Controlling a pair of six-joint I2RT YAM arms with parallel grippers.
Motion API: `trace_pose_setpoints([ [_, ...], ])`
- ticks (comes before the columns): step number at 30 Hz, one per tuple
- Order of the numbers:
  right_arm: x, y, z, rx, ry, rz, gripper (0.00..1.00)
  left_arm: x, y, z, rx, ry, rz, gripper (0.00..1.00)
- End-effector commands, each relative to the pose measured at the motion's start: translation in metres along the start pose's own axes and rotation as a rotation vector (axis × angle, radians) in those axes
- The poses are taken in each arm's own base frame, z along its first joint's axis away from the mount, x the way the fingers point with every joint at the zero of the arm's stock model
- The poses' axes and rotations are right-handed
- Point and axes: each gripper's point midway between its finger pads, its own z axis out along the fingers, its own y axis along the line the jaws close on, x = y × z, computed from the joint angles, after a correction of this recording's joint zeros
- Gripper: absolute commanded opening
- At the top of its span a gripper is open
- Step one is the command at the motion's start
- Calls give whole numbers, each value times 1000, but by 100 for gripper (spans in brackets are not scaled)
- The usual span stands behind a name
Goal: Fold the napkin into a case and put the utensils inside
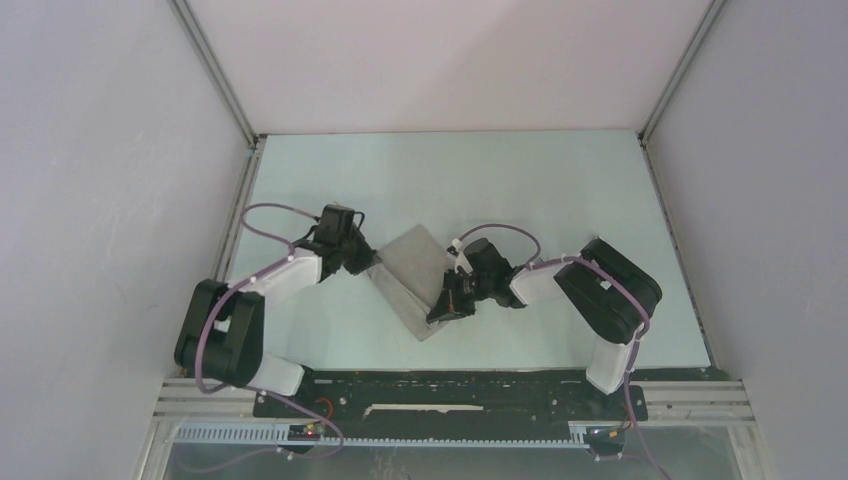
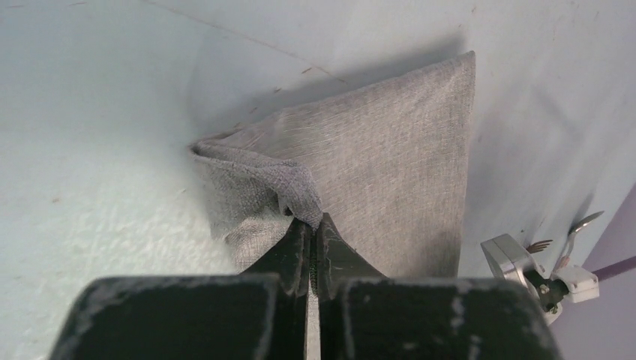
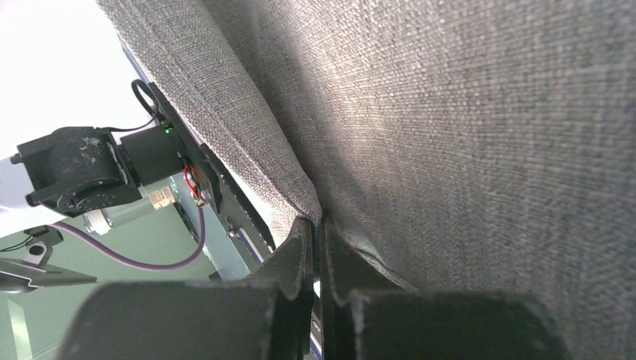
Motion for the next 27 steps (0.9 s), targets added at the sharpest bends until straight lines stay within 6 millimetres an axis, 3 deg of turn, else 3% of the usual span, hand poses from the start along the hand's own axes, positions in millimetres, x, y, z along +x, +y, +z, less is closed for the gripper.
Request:
trace_pose_setpoints([
  [1,3,-16,-9,23,27,-6,0,-9,-24,12,-19,-21,24,0],
  [16,-10,-27,-17,75,3,-39,0,-13,-41,46,-42,15,30,0],
  [27,-23,-30,-33,129,-33,-70,0,-21,-51,47,-18,-6,24,0],
])
